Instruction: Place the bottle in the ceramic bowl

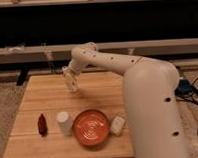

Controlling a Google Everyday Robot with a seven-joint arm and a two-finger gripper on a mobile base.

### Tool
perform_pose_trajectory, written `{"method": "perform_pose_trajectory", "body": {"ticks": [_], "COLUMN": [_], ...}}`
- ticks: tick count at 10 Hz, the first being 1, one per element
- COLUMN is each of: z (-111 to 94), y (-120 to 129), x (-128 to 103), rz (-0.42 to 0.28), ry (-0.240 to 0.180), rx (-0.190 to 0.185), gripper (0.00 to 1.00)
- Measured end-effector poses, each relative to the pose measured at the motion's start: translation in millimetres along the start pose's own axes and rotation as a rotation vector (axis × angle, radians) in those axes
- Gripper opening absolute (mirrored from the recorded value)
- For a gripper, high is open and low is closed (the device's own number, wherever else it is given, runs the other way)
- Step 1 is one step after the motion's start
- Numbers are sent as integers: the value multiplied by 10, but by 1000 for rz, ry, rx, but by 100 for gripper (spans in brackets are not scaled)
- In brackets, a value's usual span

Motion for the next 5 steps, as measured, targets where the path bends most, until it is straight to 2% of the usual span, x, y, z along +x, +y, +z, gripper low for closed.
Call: {"method": "perform_pose_trajectory", "body": {"ticks": [1,5], "z": [-73,-603], "y": [34,366], "x": [81,611], "rz": [-5,-21], "ry": [9,49], "rx": [-4,-30], "gripper": [0,0]}}
